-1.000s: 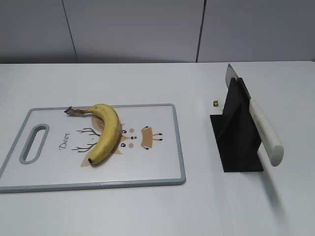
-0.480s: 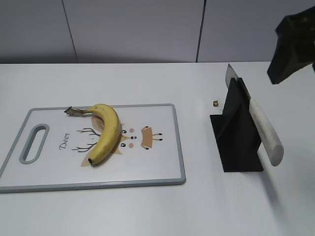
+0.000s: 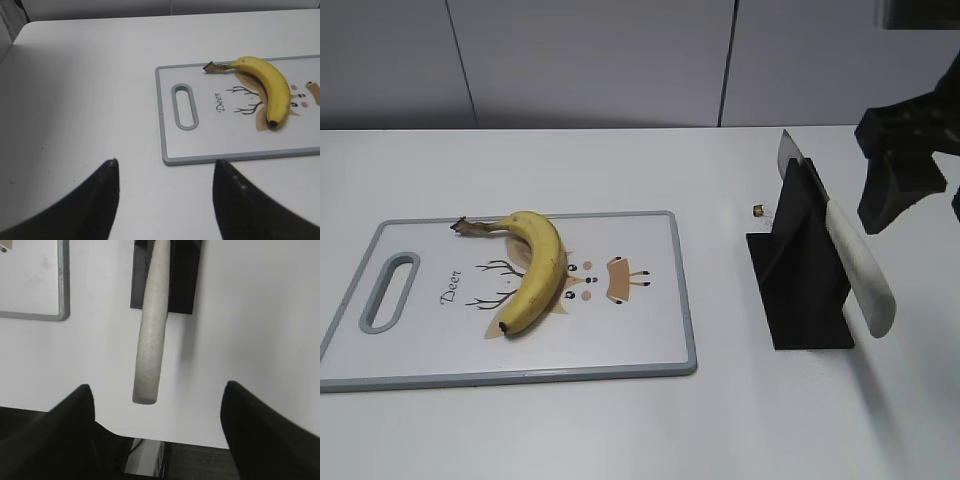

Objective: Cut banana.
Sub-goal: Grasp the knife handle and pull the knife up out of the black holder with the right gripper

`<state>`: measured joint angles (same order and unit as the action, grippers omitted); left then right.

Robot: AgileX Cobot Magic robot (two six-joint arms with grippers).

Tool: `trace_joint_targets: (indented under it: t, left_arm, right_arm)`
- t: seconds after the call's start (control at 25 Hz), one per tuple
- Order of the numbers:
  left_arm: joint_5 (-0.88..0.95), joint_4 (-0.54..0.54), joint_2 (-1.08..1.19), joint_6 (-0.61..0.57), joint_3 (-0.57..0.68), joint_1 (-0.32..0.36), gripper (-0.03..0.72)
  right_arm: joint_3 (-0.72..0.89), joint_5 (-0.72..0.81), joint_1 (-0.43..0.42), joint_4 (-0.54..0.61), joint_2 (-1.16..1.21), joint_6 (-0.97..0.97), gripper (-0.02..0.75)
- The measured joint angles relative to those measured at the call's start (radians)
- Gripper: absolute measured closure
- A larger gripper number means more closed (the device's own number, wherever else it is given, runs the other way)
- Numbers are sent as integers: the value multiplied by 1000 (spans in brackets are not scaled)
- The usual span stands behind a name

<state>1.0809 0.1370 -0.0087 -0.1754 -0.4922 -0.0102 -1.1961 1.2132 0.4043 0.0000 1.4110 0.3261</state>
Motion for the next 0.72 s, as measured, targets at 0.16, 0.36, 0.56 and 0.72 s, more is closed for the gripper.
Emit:
trace_joint_targets:
  t: [0.16, 0.36, 0.56, 0.72]
  left_arm:
    - [0, 0, 0, 0, 0, 0, 112]
    - [0, 0, 0, 0, 0, 0, 112]
    - [0, 0, 0, 0, 0, 0, 112]
    - [0, 0, 0, 0, 0, 0, 112]
  right_arm:
    - [5, 0, 0, 11, 0, 19, 146]
    - [7, -25, 0, 19, 0, 30, 146]
    - [7, -25, 0, 22, 1, 35, 146]
    - [7, -22, 0, 22, 43, 35, 146]
